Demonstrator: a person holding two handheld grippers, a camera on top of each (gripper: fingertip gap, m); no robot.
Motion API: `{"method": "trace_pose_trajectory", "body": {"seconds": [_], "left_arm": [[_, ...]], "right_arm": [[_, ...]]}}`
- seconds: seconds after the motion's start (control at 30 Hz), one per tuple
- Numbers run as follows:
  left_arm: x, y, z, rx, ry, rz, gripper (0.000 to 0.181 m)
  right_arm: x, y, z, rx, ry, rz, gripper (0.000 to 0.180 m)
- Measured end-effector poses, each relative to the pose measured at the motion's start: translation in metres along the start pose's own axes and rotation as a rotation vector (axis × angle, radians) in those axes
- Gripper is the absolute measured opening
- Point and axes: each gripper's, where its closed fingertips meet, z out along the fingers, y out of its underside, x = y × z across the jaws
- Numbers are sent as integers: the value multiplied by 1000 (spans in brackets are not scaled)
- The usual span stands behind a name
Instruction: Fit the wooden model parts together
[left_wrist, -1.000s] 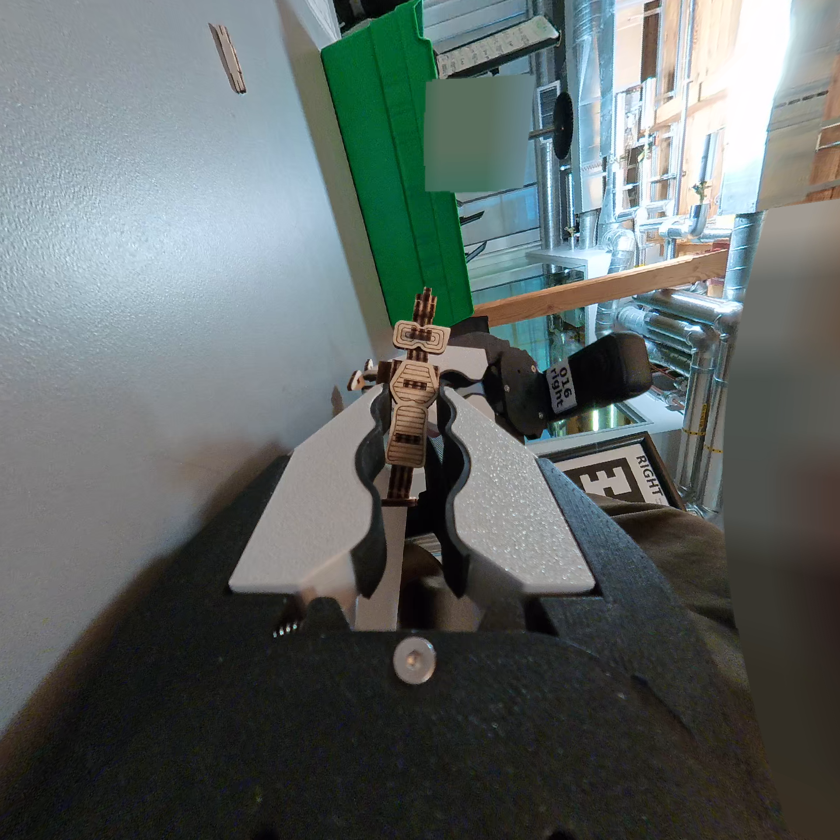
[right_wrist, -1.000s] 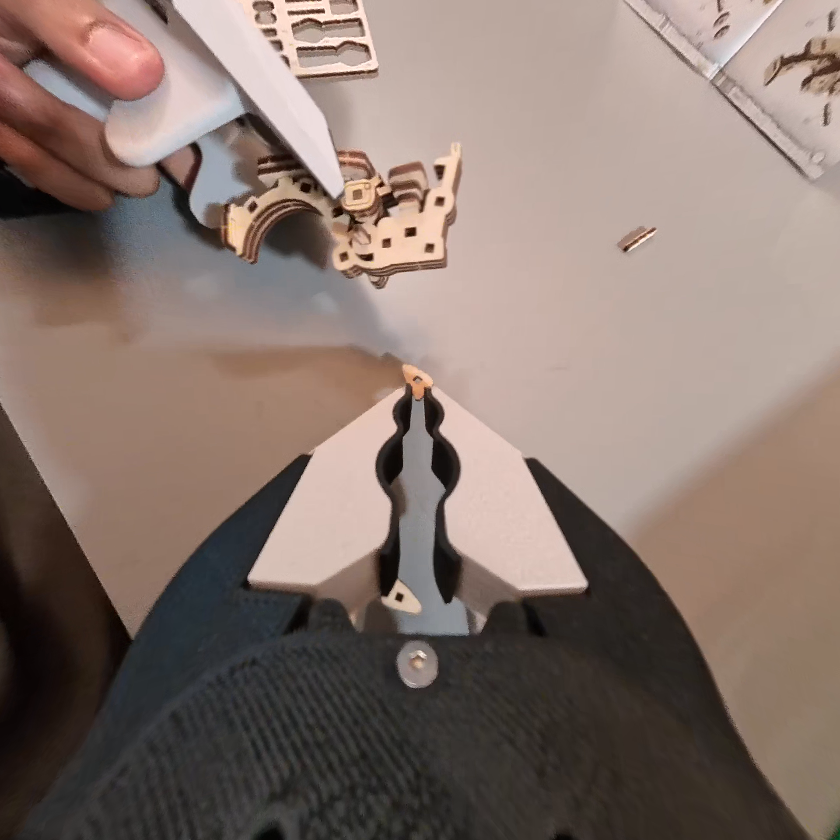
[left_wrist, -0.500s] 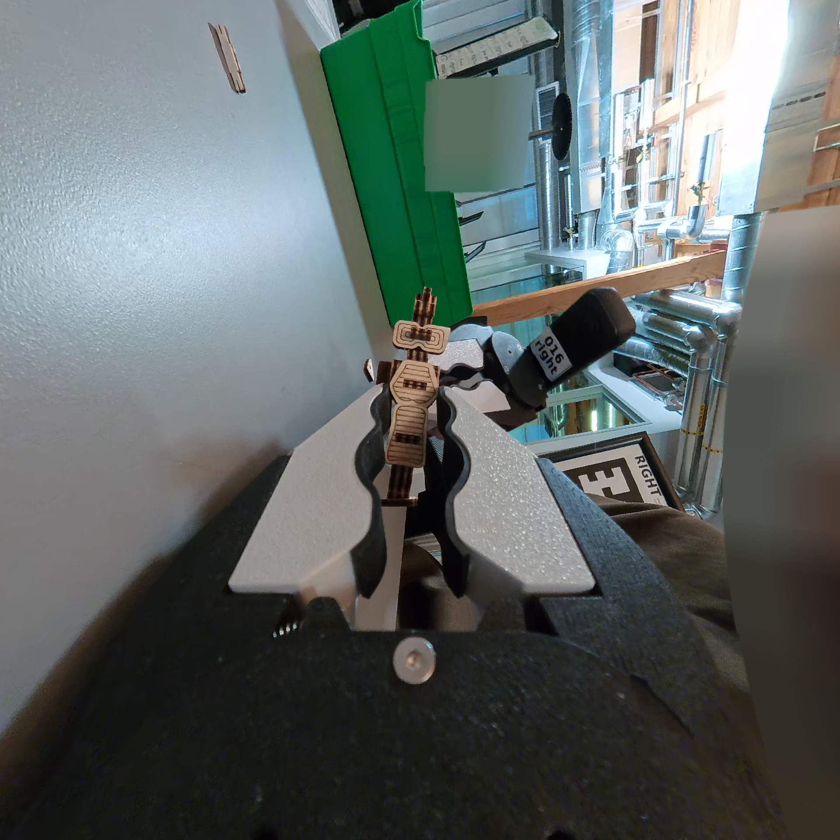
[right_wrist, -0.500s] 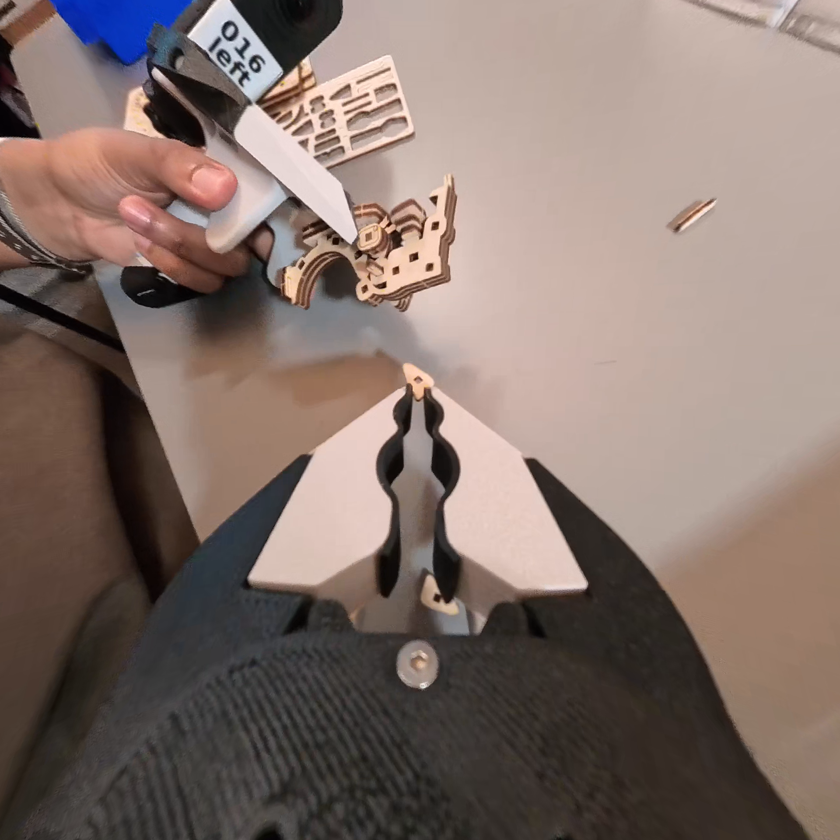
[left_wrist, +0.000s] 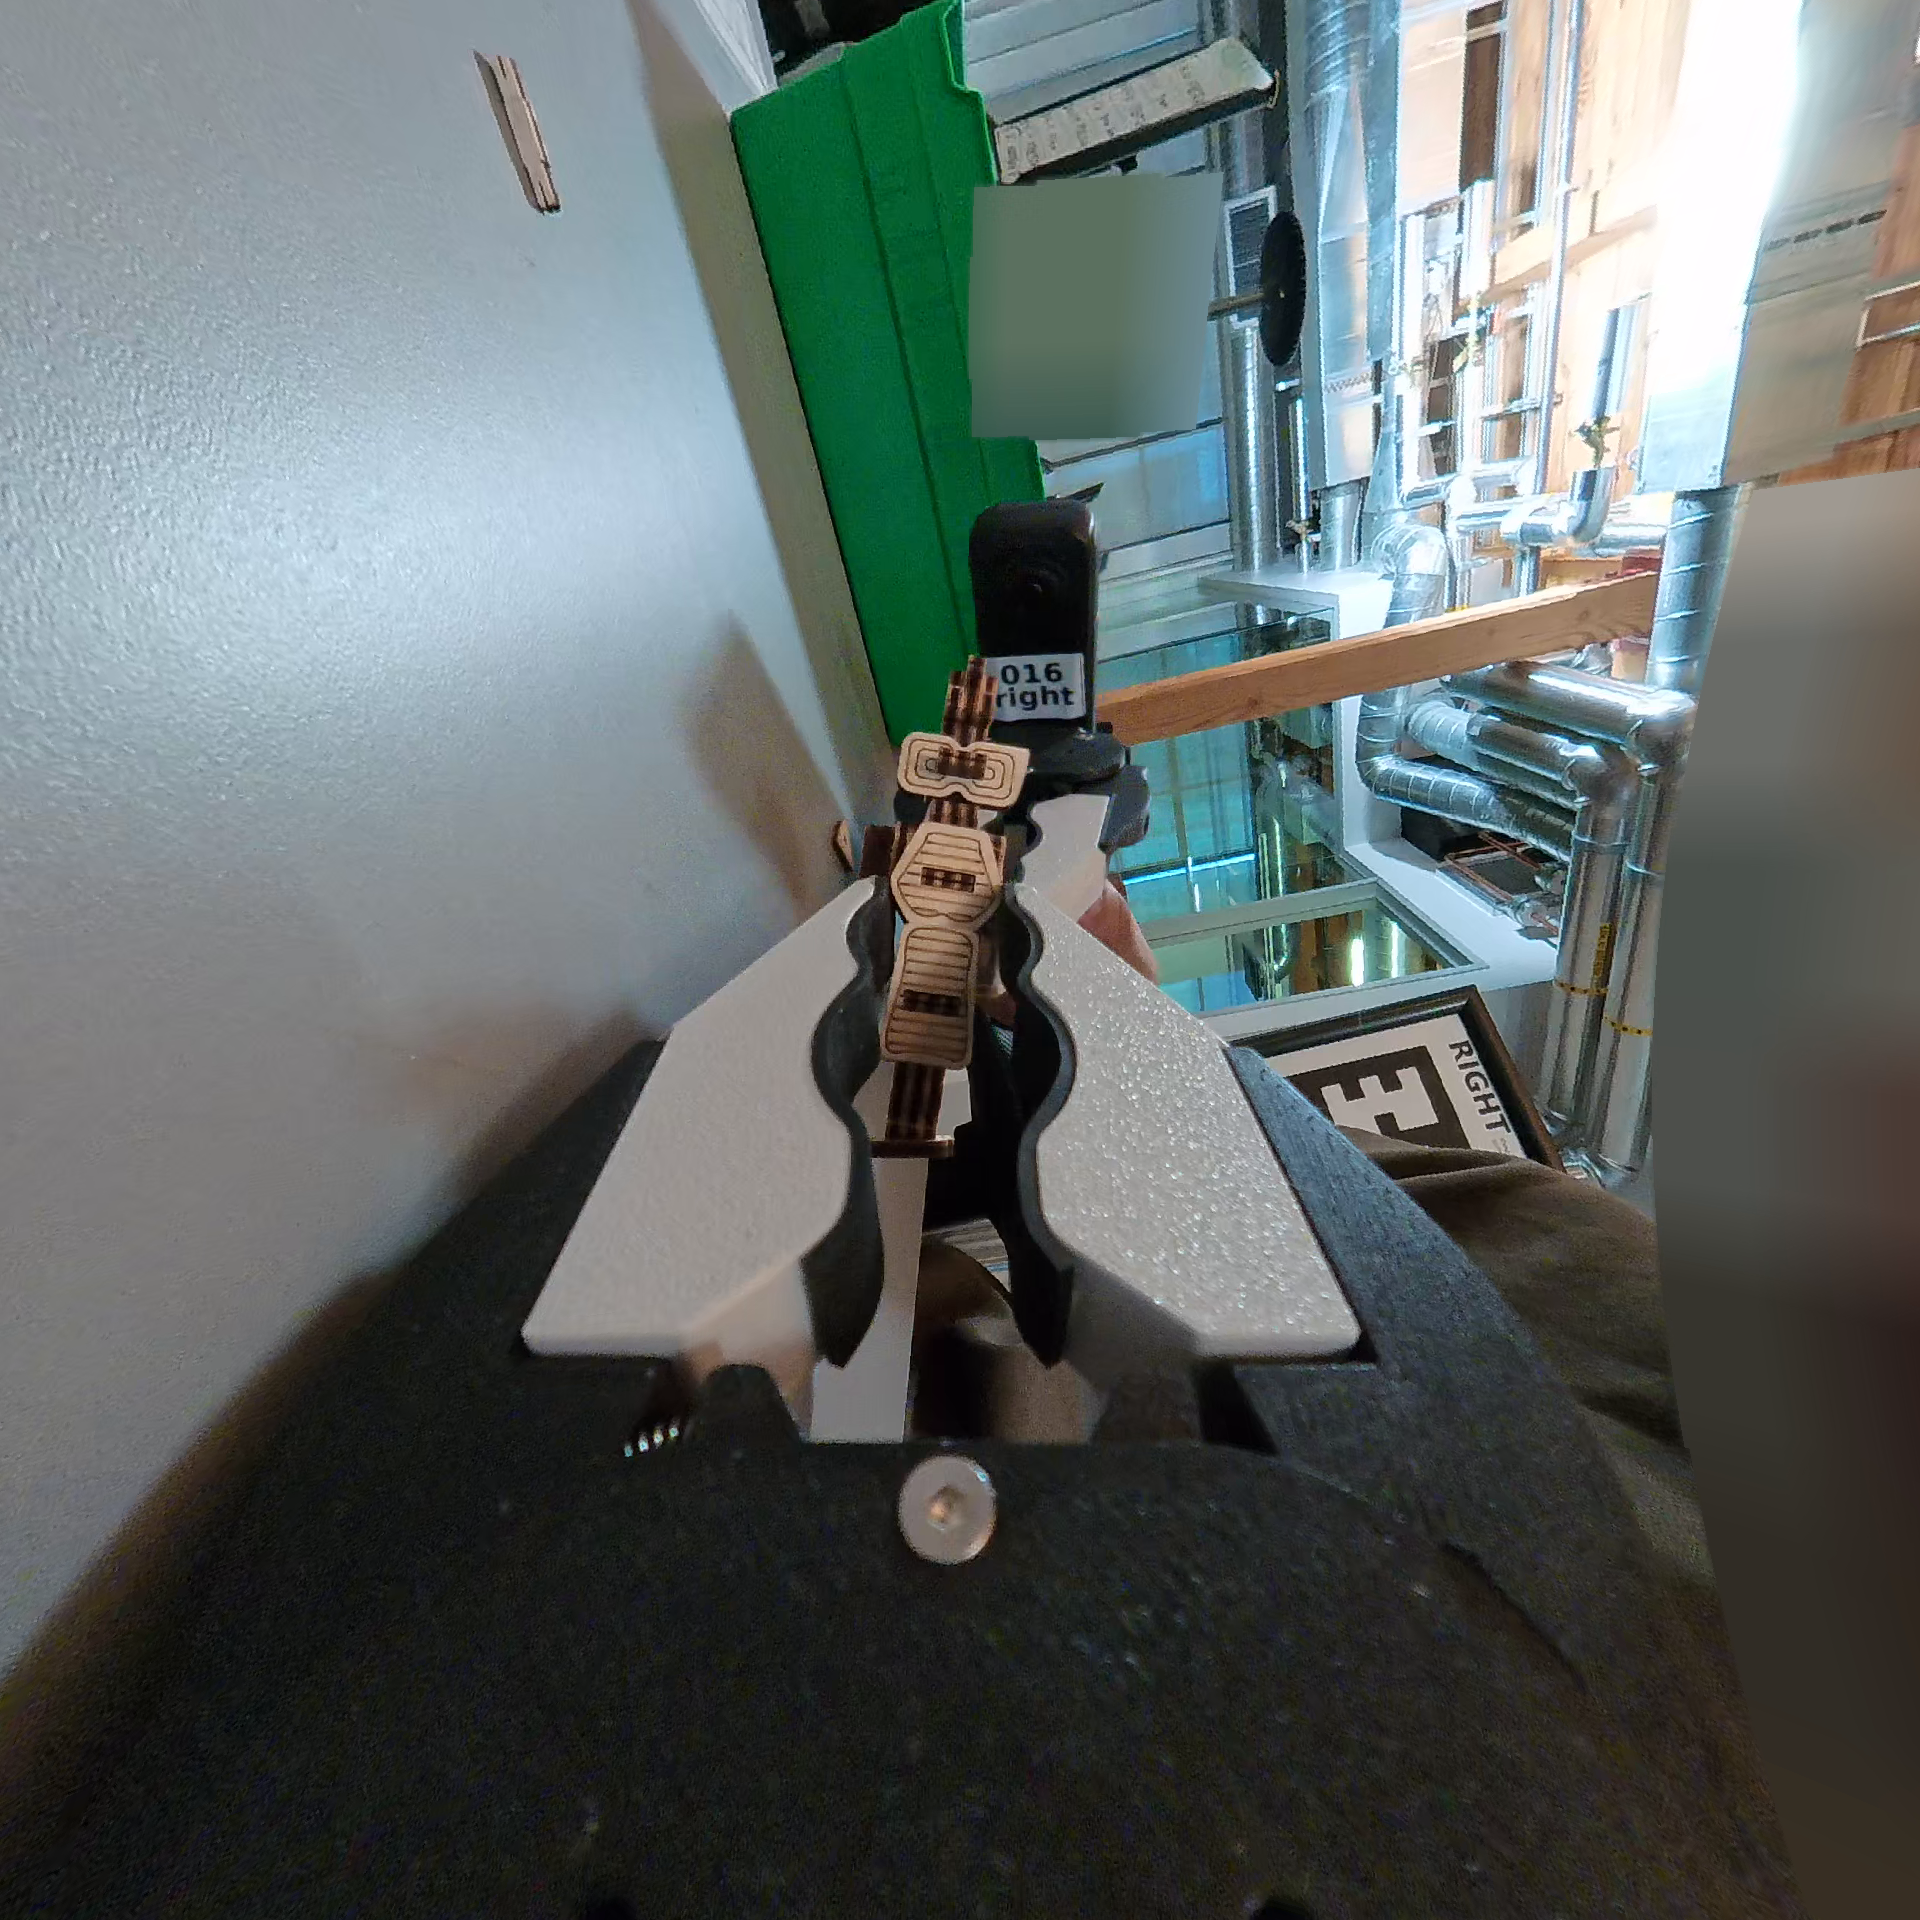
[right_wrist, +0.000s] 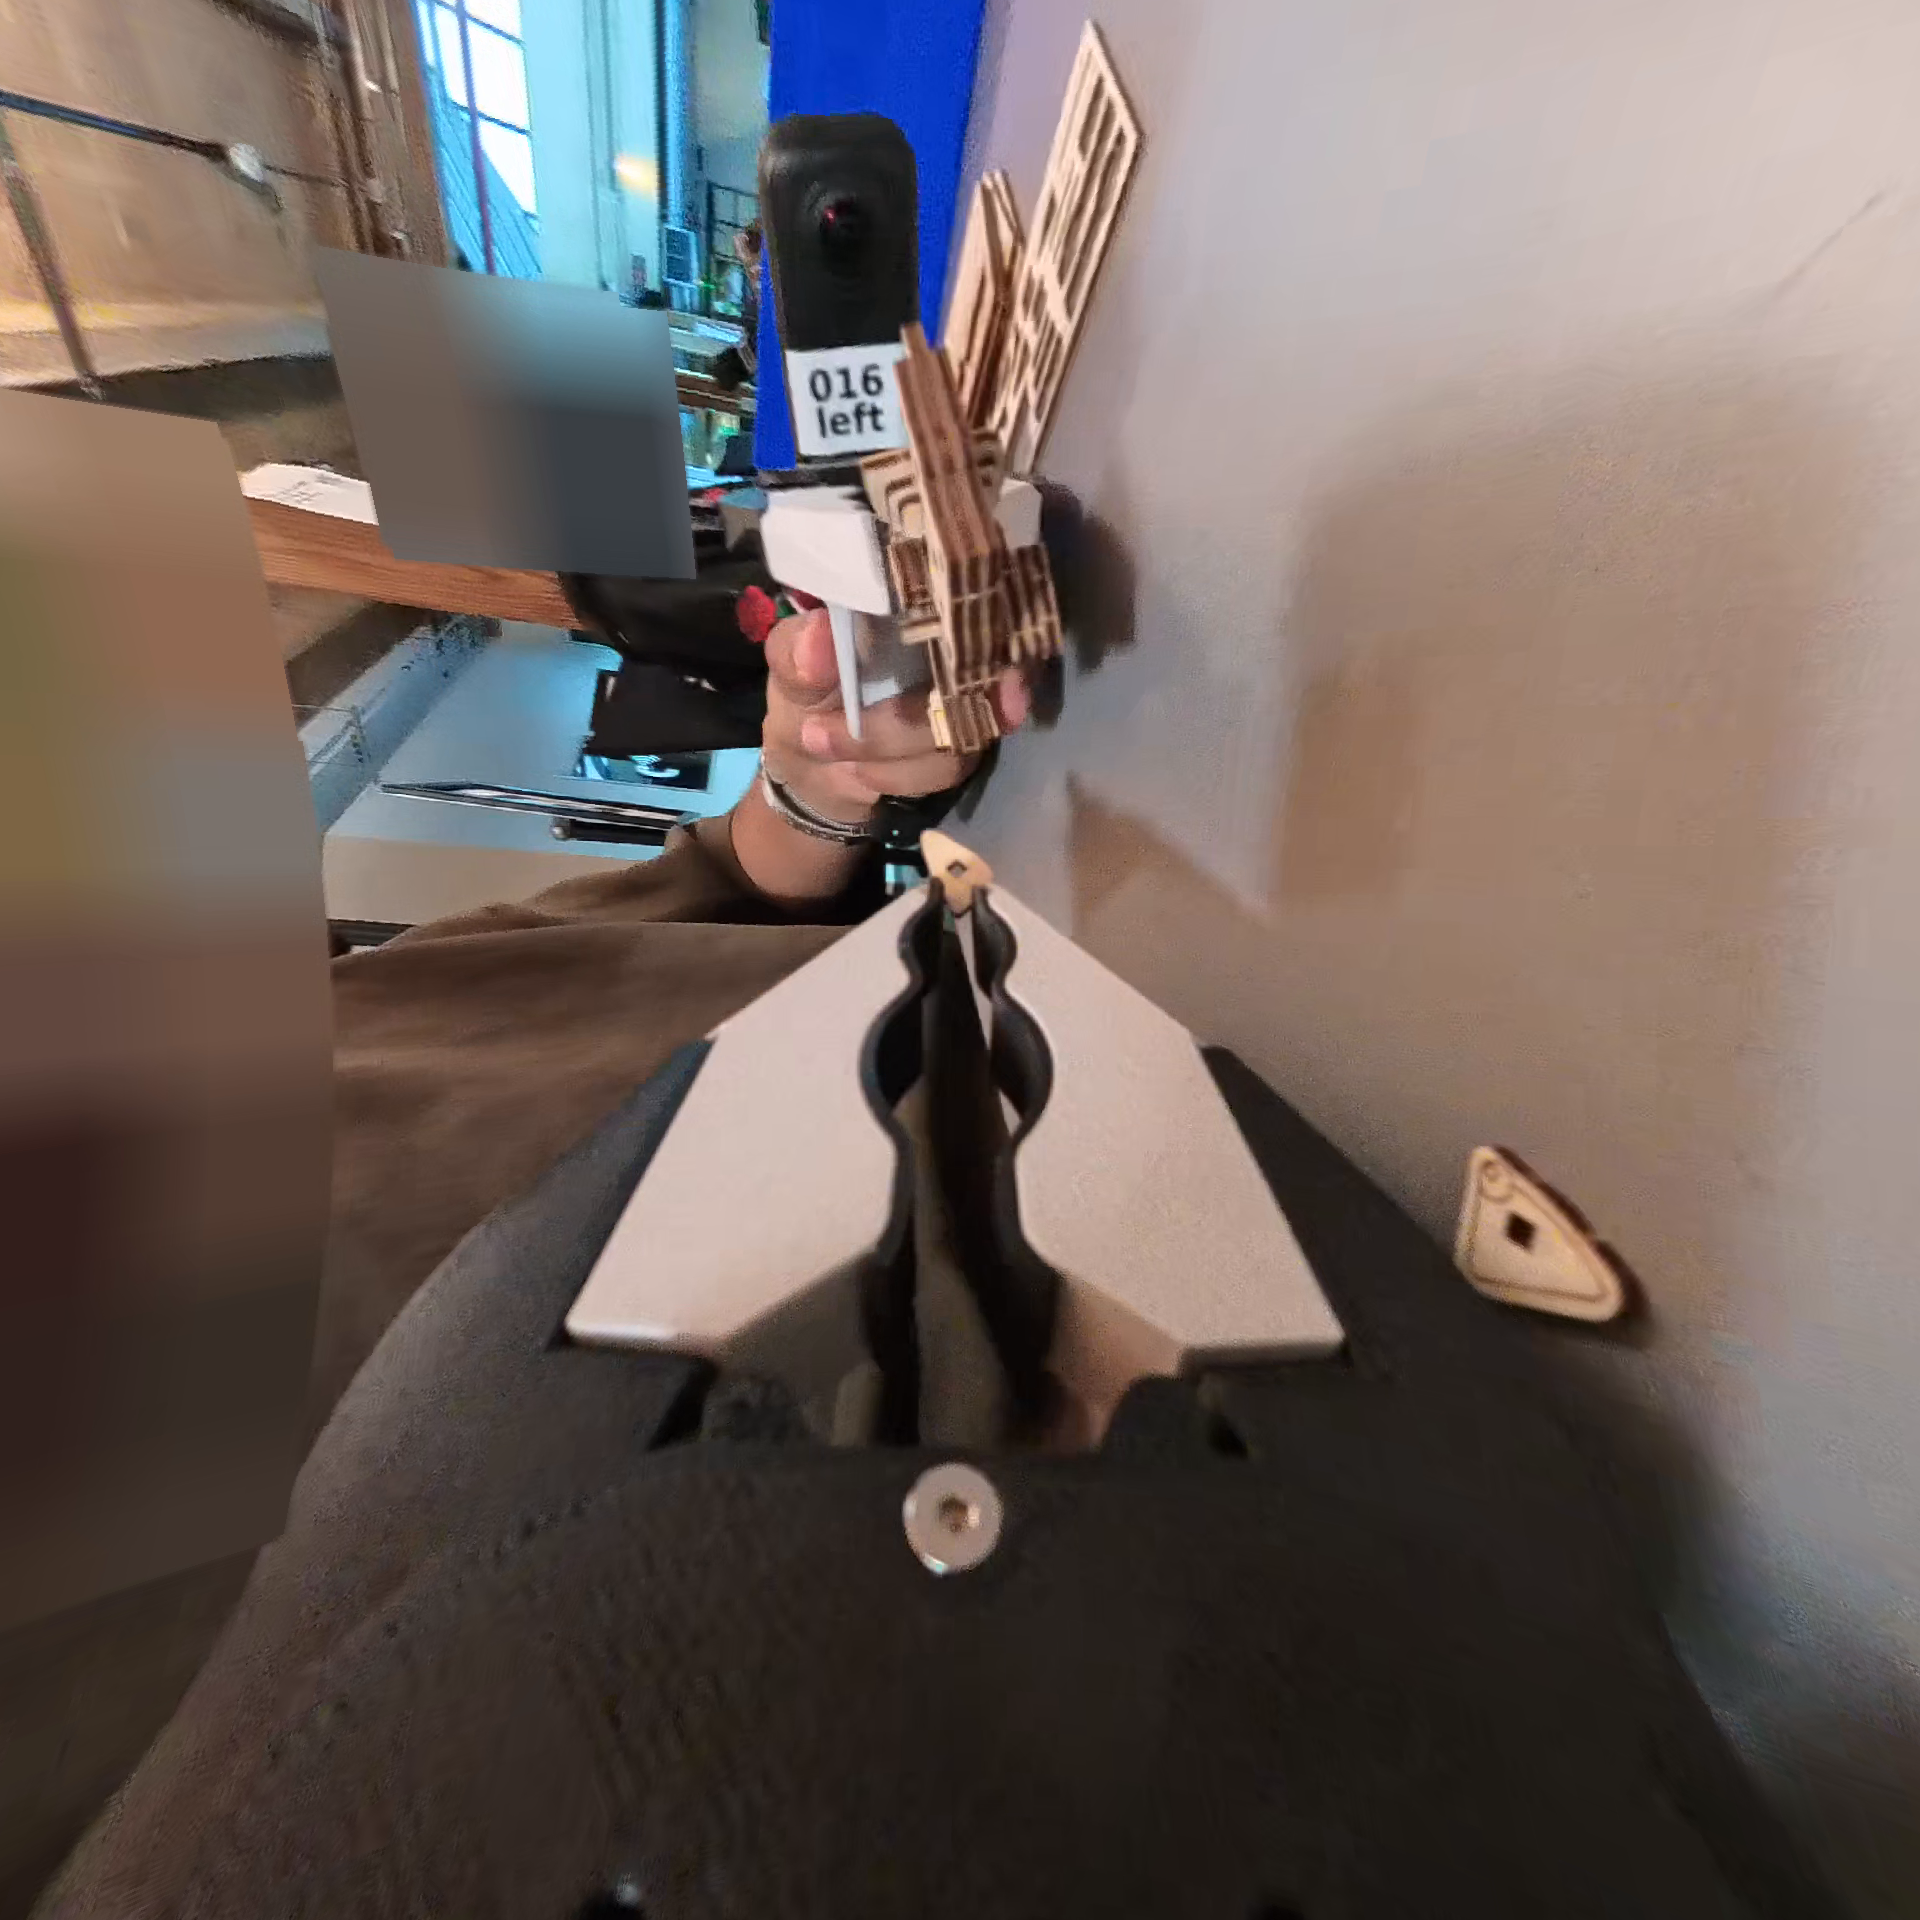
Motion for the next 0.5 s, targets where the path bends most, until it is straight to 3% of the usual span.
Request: {"method": "trace_pose_trajectory", "body": {"seconds": [0.13,0.2,0.23,0.37,0.5], "left_arm": [[0,0,0,0,1,-1,16],[0,0,0,-1,2,-1,16],[0,0,0,-1,2,-1,16],[0,0,0,0,2,-1,17],[0,0,0,0,2,-1,16]], "right_arm": [[19,-1,-7,-14,185,-91,4],[29,-2,-10,-23,292,-150,18],[30,-3,-11,-21,312,-172,24],[28,-14,-19,23,370,-266,22],[2,-28,-27,61,422,-592,21]]}}
